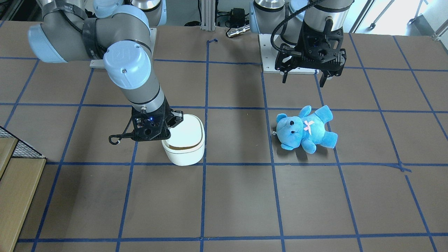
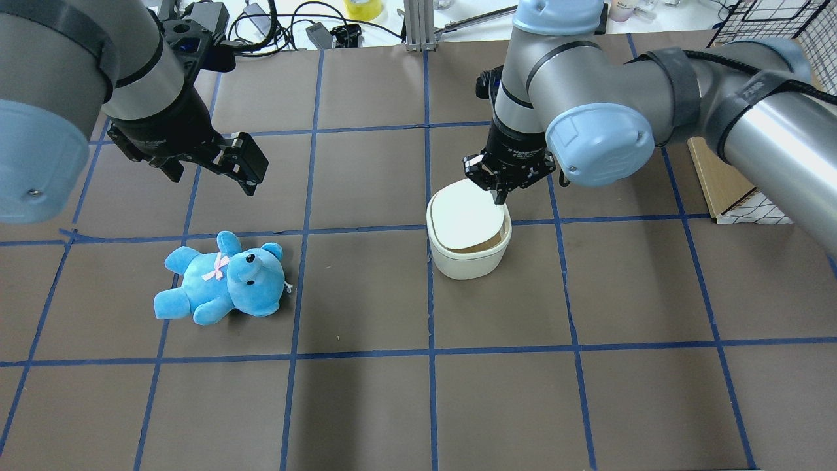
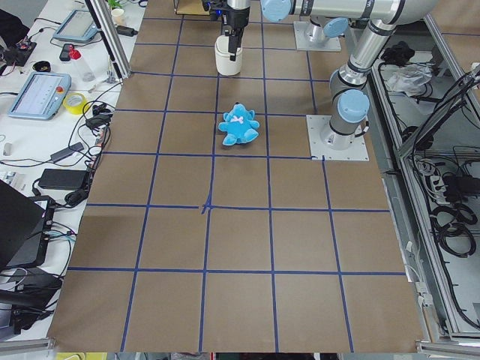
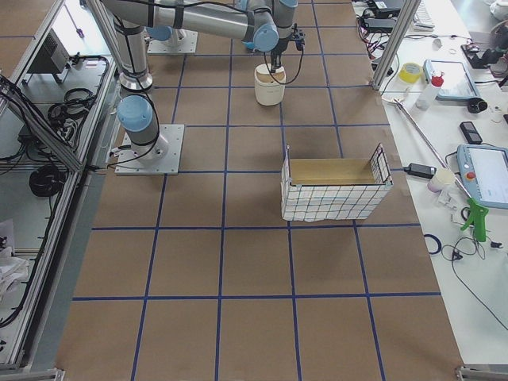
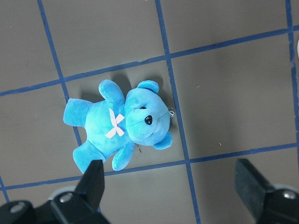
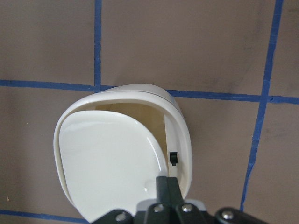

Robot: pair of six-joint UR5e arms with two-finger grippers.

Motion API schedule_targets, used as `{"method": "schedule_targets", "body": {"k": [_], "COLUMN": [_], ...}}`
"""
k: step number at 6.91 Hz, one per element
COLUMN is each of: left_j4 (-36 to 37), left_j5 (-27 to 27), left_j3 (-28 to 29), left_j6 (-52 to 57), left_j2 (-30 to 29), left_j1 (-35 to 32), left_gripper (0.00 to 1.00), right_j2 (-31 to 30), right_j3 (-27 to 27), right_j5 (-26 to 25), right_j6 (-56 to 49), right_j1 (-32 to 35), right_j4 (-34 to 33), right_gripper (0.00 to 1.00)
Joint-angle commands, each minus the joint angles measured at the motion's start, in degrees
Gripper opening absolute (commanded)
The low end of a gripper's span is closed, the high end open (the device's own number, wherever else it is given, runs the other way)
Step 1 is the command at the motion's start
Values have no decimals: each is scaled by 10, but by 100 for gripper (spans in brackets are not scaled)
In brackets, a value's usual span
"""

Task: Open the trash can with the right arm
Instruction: 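Raise the right gripper away from the opened trash can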

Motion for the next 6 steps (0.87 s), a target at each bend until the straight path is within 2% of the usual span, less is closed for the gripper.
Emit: {"method": "schedule_targets", "body": {"k": [1,2,3,6], "left_j4": [0,0,0,0], "left_j5": [0,0,0,0], "left_j3": [0,0,0,0], "left_j6": [0,0,0,0], "left_j2": [0,0,0,0], "left_j1": [0,0,0,0], "left_gripper": [100,100,100,100], "right_j2": [-17,-18,-23,-38], "right_j3": [-67,-102,-108,-108], "right_j5": [-7,-8,-10,-23], "right_j6": [0,0,0,-8], "right_j1": [-1,-10,-16,-78], "right_j4": [83,108,112,140], "right_gripper": [42,90,100,100]}}
